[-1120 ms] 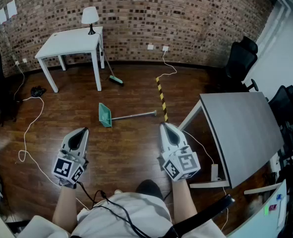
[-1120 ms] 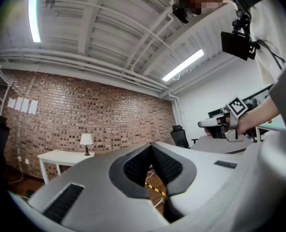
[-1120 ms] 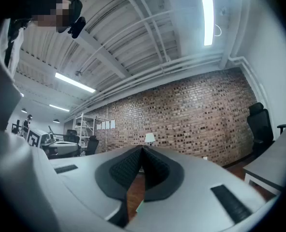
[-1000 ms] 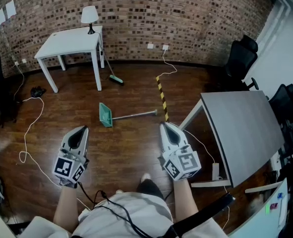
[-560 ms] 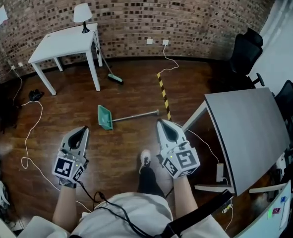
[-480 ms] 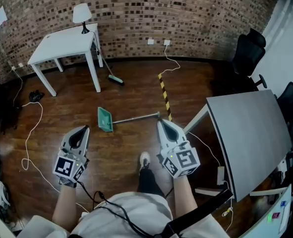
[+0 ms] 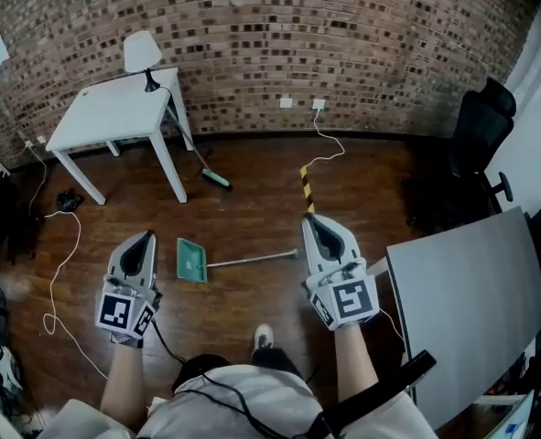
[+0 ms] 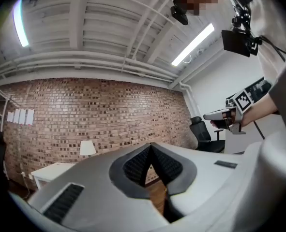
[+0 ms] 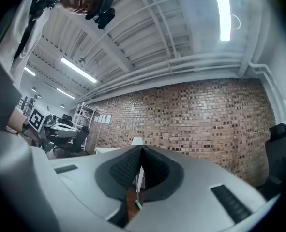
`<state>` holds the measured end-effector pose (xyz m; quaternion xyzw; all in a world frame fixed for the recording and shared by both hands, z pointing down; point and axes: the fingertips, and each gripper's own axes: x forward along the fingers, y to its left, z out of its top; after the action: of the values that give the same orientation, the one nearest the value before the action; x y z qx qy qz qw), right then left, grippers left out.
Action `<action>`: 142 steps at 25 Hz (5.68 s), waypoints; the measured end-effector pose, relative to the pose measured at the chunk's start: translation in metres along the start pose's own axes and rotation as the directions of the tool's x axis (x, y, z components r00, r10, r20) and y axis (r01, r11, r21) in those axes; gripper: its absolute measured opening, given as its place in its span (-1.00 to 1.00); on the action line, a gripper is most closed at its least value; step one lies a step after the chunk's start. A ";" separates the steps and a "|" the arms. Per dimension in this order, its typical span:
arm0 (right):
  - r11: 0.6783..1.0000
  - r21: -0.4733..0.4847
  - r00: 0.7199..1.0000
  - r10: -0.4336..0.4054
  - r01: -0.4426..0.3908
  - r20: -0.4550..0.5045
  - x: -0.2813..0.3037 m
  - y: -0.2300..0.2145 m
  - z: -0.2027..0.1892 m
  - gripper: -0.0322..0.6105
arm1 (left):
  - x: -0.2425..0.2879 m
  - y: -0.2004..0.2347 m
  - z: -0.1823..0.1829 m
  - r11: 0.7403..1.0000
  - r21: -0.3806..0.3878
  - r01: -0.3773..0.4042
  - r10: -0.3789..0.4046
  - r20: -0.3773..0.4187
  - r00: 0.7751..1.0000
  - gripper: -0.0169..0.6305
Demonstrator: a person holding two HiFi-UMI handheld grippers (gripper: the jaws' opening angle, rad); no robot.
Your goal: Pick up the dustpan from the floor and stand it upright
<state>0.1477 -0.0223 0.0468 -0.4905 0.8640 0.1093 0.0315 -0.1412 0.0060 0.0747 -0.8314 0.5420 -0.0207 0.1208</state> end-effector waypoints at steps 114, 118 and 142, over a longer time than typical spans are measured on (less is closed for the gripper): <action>0.984 0.172 0.626 0.112 0.036 -0.771 0.001 -0.090 -1.116 -0.64 | 0.244 -0.354 -1.024 0.477 -0.305 0.824 -0.652 -0.752 0.099 -0.61; 0.991 0.133 0.644 0.087 0.024 -0.760 0.011 -0.098 -1.098 -0.63 | 0.253 -0.347 -1.011 0.494 -0.299 0.817 -0.688 -0.709 0.156 -0.61; 0.930 -0.364 0.887 -0.206 0.046 -0.414 0.151 -0.078 -0.691 -0.54 | 0.284 -0.222 -0.755 0.605 -0.158 0.780 -0.796 -0.144 0.588 -0.61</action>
<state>0.1733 -0.3400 0.6832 -0.5560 0.7813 0.1410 -0.2460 0.0503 -0.3012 0.8287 -0.9827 0.1273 -0.1339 0.0118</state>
